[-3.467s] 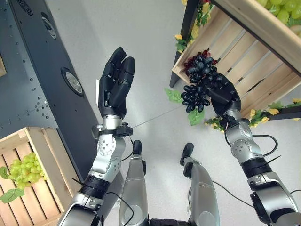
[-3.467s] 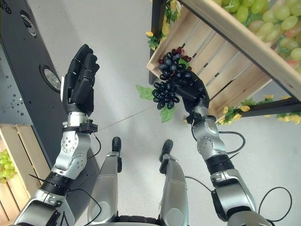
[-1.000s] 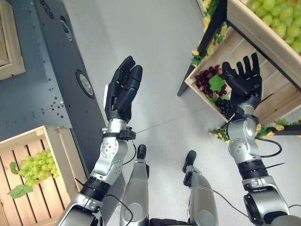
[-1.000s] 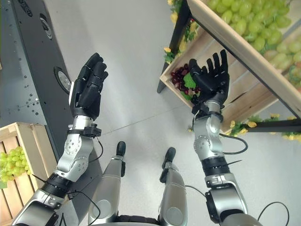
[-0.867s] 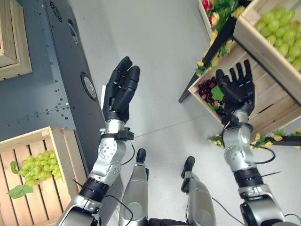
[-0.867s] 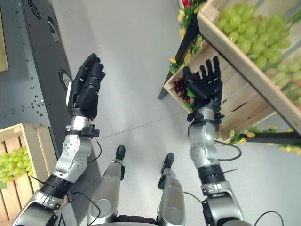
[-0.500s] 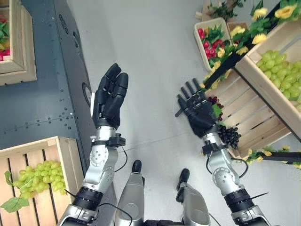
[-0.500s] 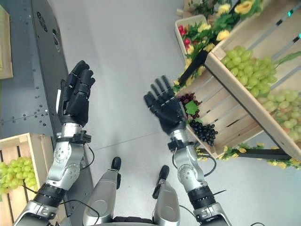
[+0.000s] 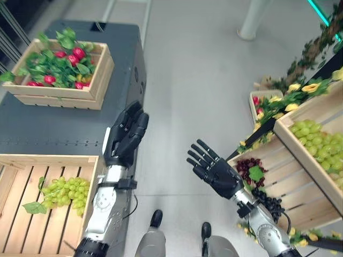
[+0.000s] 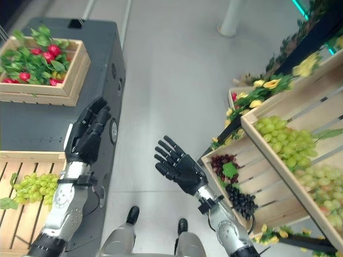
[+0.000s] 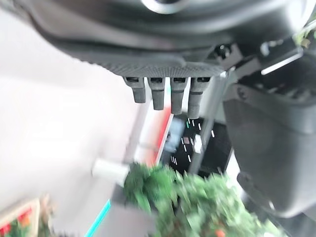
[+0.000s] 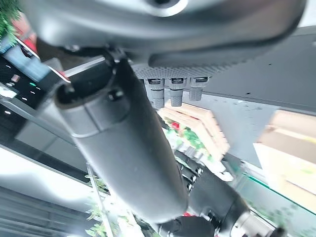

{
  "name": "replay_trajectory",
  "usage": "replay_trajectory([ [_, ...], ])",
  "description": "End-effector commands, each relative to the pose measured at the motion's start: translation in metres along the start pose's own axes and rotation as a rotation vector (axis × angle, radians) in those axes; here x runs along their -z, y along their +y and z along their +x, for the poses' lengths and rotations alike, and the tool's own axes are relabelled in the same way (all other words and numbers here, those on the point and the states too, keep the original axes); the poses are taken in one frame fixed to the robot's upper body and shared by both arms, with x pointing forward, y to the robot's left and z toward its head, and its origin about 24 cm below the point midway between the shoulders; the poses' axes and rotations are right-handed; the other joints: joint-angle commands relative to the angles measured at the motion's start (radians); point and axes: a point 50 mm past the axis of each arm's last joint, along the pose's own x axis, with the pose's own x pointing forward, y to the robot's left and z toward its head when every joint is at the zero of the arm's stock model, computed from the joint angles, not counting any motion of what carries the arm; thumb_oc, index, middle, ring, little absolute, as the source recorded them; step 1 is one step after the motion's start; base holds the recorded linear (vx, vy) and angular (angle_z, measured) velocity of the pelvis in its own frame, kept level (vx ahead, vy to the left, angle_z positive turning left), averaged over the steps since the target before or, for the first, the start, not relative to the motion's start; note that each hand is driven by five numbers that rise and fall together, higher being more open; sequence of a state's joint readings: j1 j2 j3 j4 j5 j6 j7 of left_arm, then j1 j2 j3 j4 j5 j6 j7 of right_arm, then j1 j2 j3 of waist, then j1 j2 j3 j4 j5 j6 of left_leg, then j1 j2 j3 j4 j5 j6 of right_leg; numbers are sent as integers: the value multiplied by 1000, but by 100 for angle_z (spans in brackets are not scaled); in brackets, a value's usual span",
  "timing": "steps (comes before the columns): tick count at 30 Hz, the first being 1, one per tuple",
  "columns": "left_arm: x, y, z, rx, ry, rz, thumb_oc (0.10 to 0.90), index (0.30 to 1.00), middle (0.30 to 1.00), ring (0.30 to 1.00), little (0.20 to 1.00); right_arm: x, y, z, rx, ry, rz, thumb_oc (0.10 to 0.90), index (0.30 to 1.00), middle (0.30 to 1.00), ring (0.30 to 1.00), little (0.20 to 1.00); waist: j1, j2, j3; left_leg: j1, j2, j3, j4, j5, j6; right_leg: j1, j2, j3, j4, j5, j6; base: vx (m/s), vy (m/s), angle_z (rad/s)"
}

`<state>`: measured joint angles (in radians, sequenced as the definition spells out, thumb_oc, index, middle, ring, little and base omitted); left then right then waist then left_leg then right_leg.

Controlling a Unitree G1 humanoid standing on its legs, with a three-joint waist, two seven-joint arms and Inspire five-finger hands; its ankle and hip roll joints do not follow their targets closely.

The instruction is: Pick up the fruits from the basket on one side to the basket on the other side

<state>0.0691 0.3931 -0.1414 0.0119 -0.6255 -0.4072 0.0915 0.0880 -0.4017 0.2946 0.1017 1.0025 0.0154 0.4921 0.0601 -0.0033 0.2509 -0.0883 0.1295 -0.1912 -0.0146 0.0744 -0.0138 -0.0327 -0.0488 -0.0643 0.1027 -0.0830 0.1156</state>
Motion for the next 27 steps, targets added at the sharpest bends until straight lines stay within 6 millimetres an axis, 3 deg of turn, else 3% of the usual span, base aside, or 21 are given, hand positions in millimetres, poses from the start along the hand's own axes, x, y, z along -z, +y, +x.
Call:
replay_trajectory([
  [1, -43, -13, 26, 58, -274, -27, 800, 900, 900, 900, 900, -22, 26, 26, -148, -116, -55, 800, 900, 900, 900, 900, 16, -59, -53, 9, -46, 49, -33, 31, -55, 52, 23, -41, -72, 53, -63, -33, -244, 47],
  [5, -42, -19, 31, 84, -269, -25, 800, 900, 900, 900, 900, -25, 21, 31, -112, -140, -66, 800, 900, 900, 900, 900, 22, -67, -44, -22, -33, 105, 33, 12, -64, 84, 14, -112, -83, 38, -78, -84, -216, 87],
  [7, -43, -18, 30, 62, -276, -26, 800, 900, 900, 900, 900, -26, 19, 29, -110, -143, -73, 800, 900, 900, 900, 900, 20, -79, -54, -32, -35, 143, 107, -22, -66, 85, -13, -150, -98, 50, -77, -73, -72, 103],
  [12, -43, -13, 26, 21, -271, -28, 800, 900, 900, 900, 900, -21, 15, 21, -81, -130, -96, 800, 900, 900, 900, 900, 7, -74, -93, -7, -18, 191, 76, -20, -79, 90, -27, -187, -129, 64, -75, 15, 31, 63],
  [14, -39, -13, 23, 21, -253, -23, 800, 900, 900, 900, 900, -20, 13, 17, -83, -122, -117, 800, 900, 900, 900, 900, -6, -65, -113, 7, 0, 245, 31, 1, -89, 97, -25, -206, -150, 69, -74, 43, 100, 69],
  [15, -38, -14, 23, 41, -252, -15, 800, 900, 900, 900, 900, -22, 12, 12, -79, -136, -111, 800, 900, 900, 900, 900, -21, -56, -126, 14, 21, 315, -5, 20, -100, 105, -23, -239, -158, 66, -75, 38, 106, 53],
  [18, -33, -16, 25, 45, -248, -21, 800, 900, 900, 900, 900, -22, 7, 9, -50, -160, -98, 800, 900, 900, 900, 900, -37, -34, -138, 31, 33, 416, -54, 32, -118, 122, -35, -296, -145, 41, -63, 123, 276, 132],
  [22, -34, -18, 25, 38, -266, -4, 800, 900, 900, 900, 900, -19, 7, 11, -46, -168, -86, 800, 900, 900, 900, 900, -28, -29, -146, 41, 8, 417, -48, 12, -103, 122, -62, -315, -137, 46, -46, 108, 289, 80],
  [27, -40, -13, 21, 34, -267, 32, 800, 900, 900, 900, 900, -14, 7, 2, -21, -195, -24, 800, 900, 900, 900, 900, -10, -32, -162, 99, -55, 384, -65, -36, -58, 124, -119, -322, -130, 78, 9, 157, 313, 2],
])
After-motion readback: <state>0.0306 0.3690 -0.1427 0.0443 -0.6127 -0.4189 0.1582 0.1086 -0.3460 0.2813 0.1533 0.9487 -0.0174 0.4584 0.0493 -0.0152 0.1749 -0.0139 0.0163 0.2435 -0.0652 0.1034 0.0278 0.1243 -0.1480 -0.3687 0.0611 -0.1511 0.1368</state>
